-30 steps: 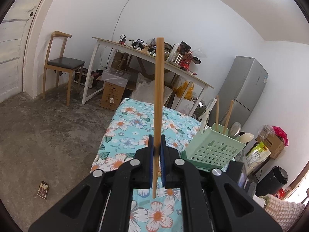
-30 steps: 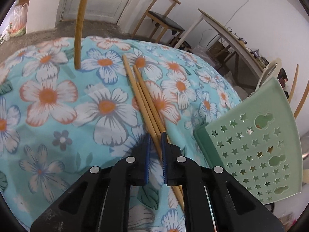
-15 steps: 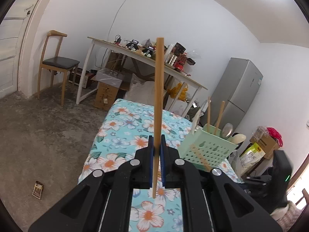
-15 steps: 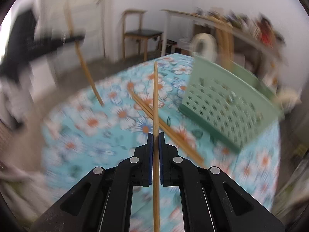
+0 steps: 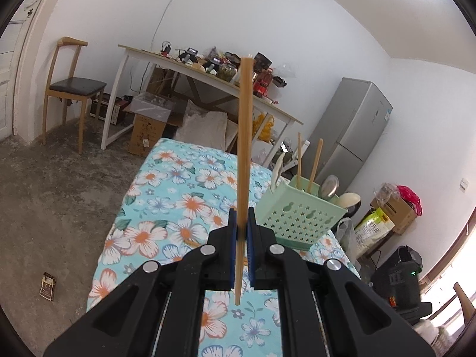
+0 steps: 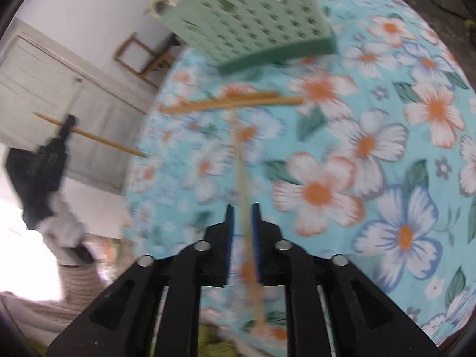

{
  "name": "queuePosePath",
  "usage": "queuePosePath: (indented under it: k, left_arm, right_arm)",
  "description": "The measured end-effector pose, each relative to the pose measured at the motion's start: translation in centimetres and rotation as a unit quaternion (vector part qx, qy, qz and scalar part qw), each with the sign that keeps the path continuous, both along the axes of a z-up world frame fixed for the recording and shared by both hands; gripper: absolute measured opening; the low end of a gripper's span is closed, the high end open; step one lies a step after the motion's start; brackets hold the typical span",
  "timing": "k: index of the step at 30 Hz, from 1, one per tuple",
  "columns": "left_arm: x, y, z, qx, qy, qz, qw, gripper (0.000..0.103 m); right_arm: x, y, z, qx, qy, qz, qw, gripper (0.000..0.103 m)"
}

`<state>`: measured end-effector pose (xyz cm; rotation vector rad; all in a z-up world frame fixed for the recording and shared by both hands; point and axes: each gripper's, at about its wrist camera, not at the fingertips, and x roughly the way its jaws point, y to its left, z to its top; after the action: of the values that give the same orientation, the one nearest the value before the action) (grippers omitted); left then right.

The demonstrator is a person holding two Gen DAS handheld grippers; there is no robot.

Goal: Organize utensils
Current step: 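Insert the left gripper's chopstick into the green holder and open it while the right carries its chopstick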

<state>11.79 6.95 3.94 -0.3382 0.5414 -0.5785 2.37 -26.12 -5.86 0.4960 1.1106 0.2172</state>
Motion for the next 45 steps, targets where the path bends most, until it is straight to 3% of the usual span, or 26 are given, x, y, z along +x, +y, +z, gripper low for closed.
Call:
queuePosePath:
  k: [6,14,17,19,25,31,38,45]
  left_arm:
    - [0.3,-0.6,-0.1,0.002,0.005,-0.011,0.9999,0.005]
    - [0.6,-1.2,-0.5,0.003,0.013,-0.015,0.9998,0.005]
    - [0.7,-1.4,-0.6,0.009,0.012,-0.016,0.9998,0.005]
    - [0.9,-1.7,-0.6,0.014,0.014,-0.017,0.9997,0.005]
    - [0.9,-2.4,-0.1,0.023,0.008,-0.019,0.9995,0.005]
    - [0.1,-3.7,1.6,0.031,-0.01,-0.021,0.9993,0.005]
    - [-1.0,-5.4,4.2,0.032,-0.038,-0.025,0.9985,0.005]
    - [-1.5,-7.6,8.1,0.031,-0.086,-0.034,0.9952,0.005]
  right_arm:
    - [2.1,1.4,0.4,-0.029,-0.023,0.007,0.999,0.038]
    - [7.0,4.0,-1.1,-0.091,-0.029,0.053,0.994,0.038]
    - [8.0,4.5,-1.6,-0.115,-0.037,0.056,0.991,0.028]
    - [8.3,4.6,-1.7,-0.129,-0.044,0.054,0.989,0.009]
    - [6.8,2.7,-1.0,-0.09,-0.064,0.03,0.993,0.005]
    - [3.9,-0.1,2.6,-0.039,-0.126,-0.01,0.991,0.005]
    - [0.3,-3.2,8.5,-0.008,-0.23,-0.048,0.972,0.005]
    - [-1.6,-5.3,11.3,0.014,-0.293,-0.066,0.954,0.005]
